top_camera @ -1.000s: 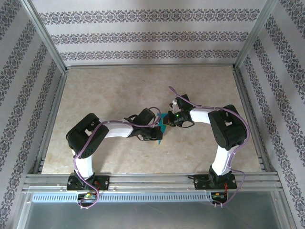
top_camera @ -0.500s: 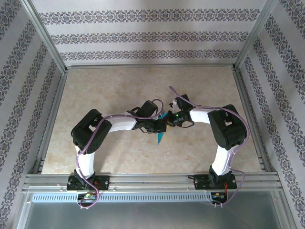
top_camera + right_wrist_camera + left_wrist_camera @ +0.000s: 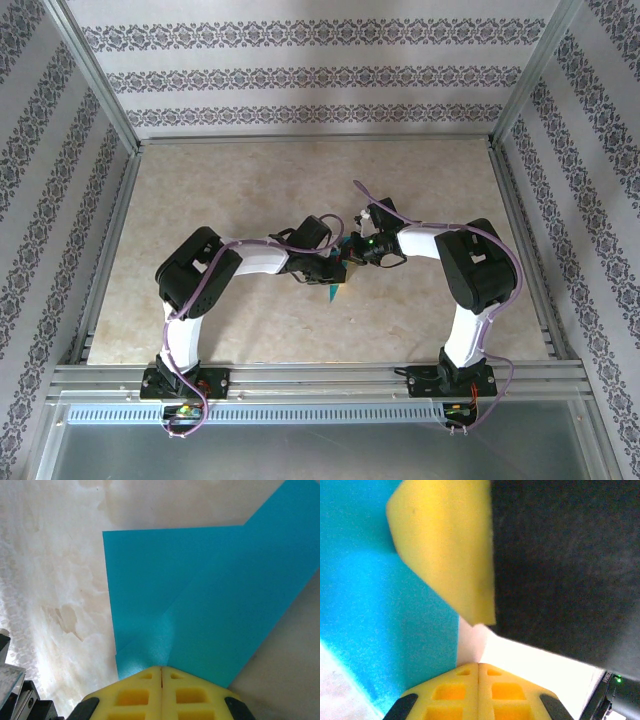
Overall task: Fold a paper plane with a square sheet of paper (fold left side to right side)
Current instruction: Fold the wing for the fifth time at the center of the table.
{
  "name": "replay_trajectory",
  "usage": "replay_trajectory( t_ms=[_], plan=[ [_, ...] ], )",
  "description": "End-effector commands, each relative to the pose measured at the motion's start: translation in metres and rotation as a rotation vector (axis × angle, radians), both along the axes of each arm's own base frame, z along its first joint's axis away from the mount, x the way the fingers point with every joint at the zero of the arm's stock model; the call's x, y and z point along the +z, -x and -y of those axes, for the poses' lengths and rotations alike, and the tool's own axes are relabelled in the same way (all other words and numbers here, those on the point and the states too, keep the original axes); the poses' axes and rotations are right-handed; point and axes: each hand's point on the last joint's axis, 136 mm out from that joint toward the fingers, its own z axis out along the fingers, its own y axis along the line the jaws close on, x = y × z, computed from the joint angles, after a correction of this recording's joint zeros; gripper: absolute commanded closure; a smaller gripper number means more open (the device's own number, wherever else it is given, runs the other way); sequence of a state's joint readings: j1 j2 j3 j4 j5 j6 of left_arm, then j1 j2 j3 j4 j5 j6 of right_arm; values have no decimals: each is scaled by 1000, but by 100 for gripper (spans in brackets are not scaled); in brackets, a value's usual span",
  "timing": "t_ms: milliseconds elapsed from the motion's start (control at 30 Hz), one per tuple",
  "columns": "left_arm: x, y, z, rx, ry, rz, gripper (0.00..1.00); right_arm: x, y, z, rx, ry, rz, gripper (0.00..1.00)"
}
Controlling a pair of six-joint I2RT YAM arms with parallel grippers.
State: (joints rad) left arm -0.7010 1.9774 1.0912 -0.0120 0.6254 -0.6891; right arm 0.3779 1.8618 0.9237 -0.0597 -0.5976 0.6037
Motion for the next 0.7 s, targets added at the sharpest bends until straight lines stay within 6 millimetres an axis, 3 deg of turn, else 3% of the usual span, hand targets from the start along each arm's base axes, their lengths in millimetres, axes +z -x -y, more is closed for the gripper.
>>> replay_trajectory(
  t_ms=[0, 433, 667],
  plan=[
    [-8, 20, -16, -34, -41, -43, 100, -49, 25, 23, -32, 164, -128, 100],
    [3, 34, -30, -51, -56, -18, 100, -52, 27, 24, -27, 178, -137, 100],
    [43, 11, -25, -50, -39, 90, 100, -51, 28, 21, -18, 179, -136, 100]
  ],
)
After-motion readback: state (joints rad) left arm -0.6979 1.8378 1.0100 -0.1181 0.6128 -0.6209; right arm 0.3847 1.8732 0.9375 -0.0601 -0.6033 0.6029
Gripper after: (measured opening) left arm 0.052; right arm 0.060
